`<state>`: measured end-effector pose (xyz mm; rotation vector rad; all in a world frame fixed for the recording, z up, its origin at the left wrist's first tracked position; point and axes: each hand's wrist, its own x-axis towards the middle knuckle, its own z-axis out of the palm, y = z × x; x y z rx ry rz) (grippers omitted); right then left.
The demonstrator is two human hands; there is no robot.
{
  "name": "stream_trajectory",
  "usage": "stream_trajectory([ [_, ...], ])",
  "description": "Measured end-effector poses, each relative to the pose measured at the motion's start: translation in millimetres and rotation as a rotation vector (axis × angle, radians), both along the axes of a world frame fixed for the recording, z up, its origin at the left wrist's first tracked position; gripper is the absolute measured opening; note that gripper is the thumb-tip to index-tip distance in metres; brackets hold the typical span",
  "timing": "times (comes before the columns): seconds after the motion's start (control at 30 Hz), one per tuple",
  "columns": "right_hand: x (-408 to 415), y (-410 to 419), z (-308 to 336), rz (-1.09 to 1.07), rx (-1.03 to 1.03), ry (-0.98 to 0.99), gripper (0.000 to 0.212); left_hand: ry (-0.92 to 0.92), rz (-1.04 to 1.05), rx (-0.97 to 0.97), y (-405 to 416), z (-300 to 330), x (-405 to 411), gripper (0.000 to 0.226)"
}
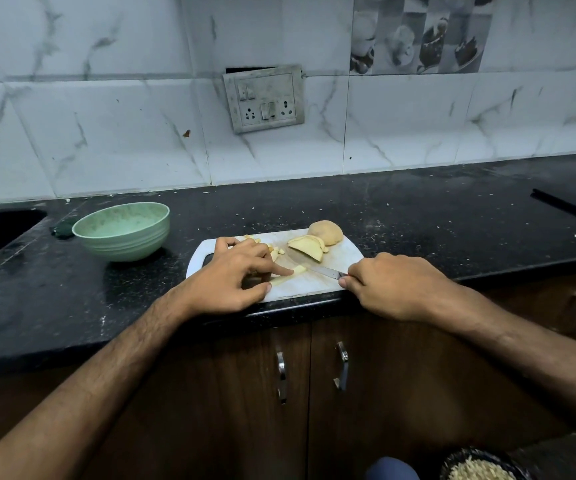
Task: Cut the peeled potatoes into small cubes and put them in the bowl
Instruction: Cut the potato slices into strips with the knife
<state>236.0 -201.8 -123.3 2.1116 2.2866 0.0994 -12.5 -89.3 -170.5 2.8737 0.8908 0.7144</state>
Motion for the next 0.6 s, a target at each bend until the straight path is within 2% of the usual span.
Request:
stream_trajectory([
  [0.23,-11.3,2.7,-0.5,0.005,-0.061,-0.008,0.031,0.031,-0.003,0.0,-3.1,2.2,-0.4,0.04],
  [0.43,-12.4,-8.7,-11.4,0.096,0.18,-0.293,0.033,0.023,-0.006,0.026,-5.0,0.6,-2.1,0.039],
  [0.6,-5.1,-4.6,0.2,0.035,0.119,-0.099,0.035,-0.003,0.0,0.022,-4.3,-0.4,-3.3,0.037],
])
